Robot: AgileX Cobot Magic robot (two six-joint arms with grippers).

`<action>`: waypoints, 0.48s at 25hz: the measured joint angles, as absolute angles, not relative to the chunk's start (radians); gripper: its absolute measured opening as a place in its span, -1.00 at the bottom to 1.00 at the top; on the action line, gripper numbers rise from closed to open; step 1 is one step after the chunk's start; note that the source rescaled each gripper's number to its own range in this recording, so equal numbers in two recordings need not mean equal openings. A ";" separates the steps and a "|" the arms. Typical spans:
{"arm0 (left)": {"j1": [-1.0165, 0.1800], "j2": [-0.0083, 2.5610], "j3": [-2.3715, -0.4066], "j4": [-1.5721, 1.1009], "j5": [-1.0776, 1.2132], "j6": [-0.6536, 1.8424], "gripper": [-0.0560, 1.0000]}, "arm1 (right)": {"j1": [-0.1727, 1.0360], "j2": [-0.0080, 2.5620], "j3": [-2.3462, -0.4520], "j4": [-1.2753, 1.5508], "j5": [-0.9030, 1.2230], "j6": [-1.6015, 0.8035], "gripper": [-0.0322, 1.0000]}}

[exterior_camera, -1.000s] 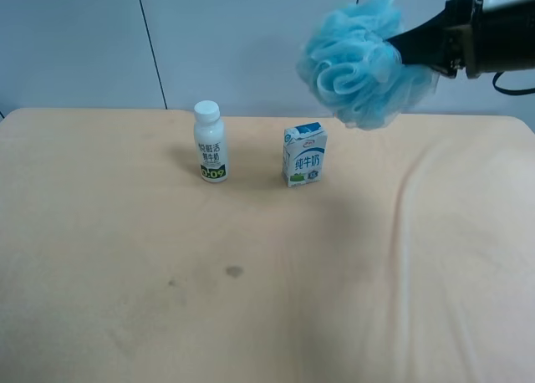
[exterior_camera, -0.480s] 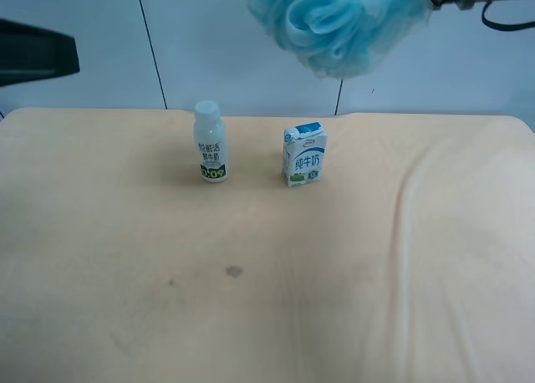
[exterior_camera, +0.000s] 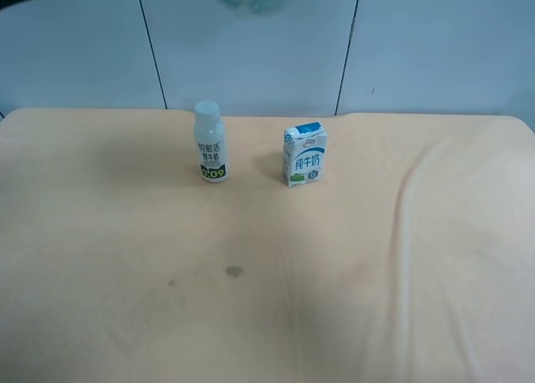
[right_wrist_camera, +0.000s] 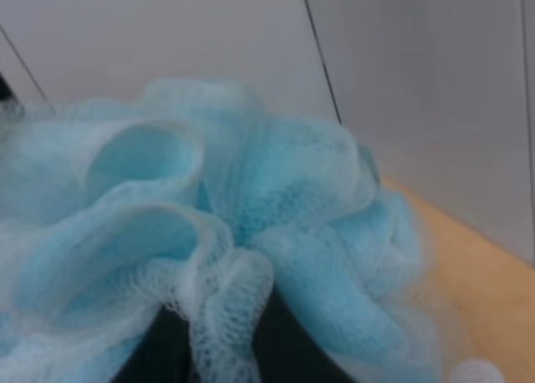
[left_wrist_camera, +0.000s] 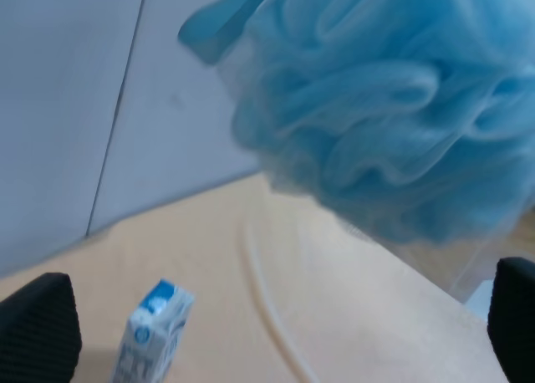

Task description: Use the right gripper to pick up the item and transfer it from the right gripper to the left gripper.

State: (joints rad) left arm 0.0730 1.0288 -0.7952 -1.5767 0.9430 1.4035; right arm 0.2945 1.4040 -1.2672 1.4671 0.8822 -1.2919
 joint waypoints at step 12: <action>-0.304 1.213 -0.942 -1.584 0.700 1.455 1.00 | 0.297 1.404 -1.267 1.466 0.890 -1.258 -0.92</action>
State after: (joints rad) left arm -0.3036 1.2133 -0.9422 -1.5840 0.6998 1.4547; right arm 0.2966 1.4040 -1.2674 1.4662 0.8902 -1.2580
